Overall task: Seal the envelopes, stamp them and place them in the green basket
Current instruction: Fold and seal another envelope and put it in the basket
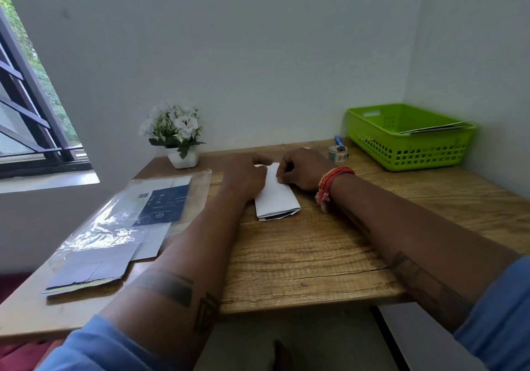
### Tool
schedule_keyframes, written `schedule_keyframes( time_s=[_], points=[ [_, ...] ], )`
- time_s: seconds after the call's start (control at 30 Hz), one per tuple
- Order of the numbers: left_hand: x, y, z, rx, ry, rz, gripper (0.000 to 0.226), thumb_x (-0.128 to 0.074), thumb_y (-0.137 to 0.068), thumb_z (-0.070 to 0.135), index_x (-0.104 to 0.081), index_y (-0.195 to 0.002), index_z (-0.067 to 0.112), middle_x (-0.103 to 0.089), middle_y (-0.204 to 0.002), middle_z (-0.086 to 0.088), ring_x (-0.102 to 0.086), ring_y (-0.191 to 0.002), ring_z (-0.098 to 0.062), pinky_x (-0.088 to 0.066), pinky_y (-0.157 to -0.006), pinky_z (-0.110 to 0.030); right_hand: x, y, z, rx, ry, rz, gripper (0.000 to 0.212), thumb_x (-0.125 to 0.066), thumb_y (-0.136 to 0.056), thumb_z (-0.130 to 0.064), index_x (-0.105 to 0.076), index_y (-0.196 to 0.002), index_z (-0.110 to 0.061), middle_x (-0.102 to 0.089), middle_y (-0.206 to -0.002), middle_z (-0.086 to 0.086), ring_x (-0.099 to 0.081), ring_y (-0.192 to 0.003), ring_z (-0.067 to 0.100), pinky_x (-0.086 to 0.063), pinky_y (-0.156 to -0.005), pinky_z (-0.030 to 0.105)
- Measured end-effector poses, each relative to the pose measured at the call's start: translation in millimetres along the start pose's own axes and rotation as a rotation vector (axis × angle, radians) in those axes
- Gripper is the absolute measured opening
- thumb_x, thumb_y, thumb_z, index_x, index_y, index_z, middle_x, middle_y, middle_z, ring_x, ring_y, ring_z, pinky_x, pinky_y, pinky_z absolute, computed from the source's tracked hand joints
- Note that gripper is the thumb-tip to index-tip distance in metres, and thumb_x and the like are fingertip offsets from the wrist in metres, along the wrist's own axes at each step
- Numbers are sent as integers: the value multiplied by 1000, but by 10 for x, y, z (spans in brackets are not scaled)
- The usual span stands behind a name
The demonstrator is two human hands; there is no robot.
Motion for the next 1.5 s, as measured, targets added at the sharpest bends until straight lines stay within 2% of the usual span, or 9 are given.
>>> schedule_keyframes(
  time_s=[0.1, 0.23, 0.37, 0.5, 0.67, 0.97, 1.2, 1.37, 1.5],
  points=[
    [-198, -16, 18, -116, -249, -156, 34, -52, -100, 29, -63, -131, 36, -55, -145, 3, -50, -133, -20, -38, -102, -27, 19, 8, 5, 0, -38, -2, 6, -72, -87, -23, -74, -93, -20, -68, -98, -8, -61, -93, 10, -47, -80, 26],
    [-324, -37, -5, -121, -326, -251, 40, -45, -103, 25, -55, -139, 40, -52, -149, -2, -52, -130, -27, -43, -107, -43, 63, 1, 75, -75, -131, 45, 14, -77, -84, -27, -73, -91, -16, -70, -93, -4, -63, -88, 13, -45, -69, 24],
    [-342, -40, -12, -141, -357, -269, 43, -40, -103, 22, -53, -141, 40, -48, -152, -4, -48, -134, -28, -41, -110, -43, 41, -40, 63, -114, -17, 4, 16, -74, -86, -28, -70, -94, -14, -71, -98, 1, -62, -86, 16, -40, -60, 22],
    [-360, -33, 11, -161, -393, -295, 47, -37, -104, 20, -49, -144, 39, -45, -154, -7, -46, -136, -29, -40, -110, -41, 49, -52, 15, -115, 122, -76, 21, -69, -91, -34, -72, -99, -15, -70, -100, 3, -58, -82, 14, -37, -58, 21],
    [-388, -70, -13, -149, -417, -302, 47, -38, -103, 20, -49, -145, 38, -42, -156, -8, -47, -135, -30, -42, -109, -43, 117, 8, 21, -108, 125, -210, 32, -73, -85, -43, -72, -100, -15, -70, -102, 0, -60, -93, 17, -40, -68, 27],
    [-413, -101, -32, -164, -433, -290, 47, -38, -103, 20, -49, -146, 38, -40, -157, -9, -45, -136, -31, -41, -110, -45, 173, 198, -39, -70, 245, -382, 46, -72, -82, -55, -72, -105, -15, -70, -106, 5, -57, -87, 14, -44, -73, 29],
    [-417, -117, -51, -163, -431, -291, 48, -38, -103, 19, -49, -145, 39, -40, -157, -8, -43, -138, -31, -40, -111, -45, 205, 321, -82, -26, 247, -465, 44, -74, -79, -53, -71, -106, -19, -69, -110, 2, -58, -89, 12, -46, -78, 28],
    [-406, -102, -28, -174, -436, -282, 48, -38, -103, 18, -48, -146, 38, -39, -158, -7, -43, -138, -31, -40, -111, -44, 216, 361, -65, -37, 256, -514, 45, -78, -74, -54, -64, -107, -27, -63, -101, -9, -53, -88, 6, -39, -70, 28],
    [-417, -111, -47, -170, -430, -285, 49, -40, -102, 18, -48, -146, 39, -40, -157, -8, -43, -138, -31, -40, -111, -45, 209, 343, -32, -63, 251, -558, 51, -81, -67, -57, -59, -107, -34, -60, -107, -9, -54, -98, 11, -44, -81, 32]
  ],
)
Point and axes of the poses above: each hand's wrist, its own y-axis away from the middle knuckle, its own x-axis out of the back of the hand, z = x × y, the point moved 5 cm from there along -y, towards the middle knuckle
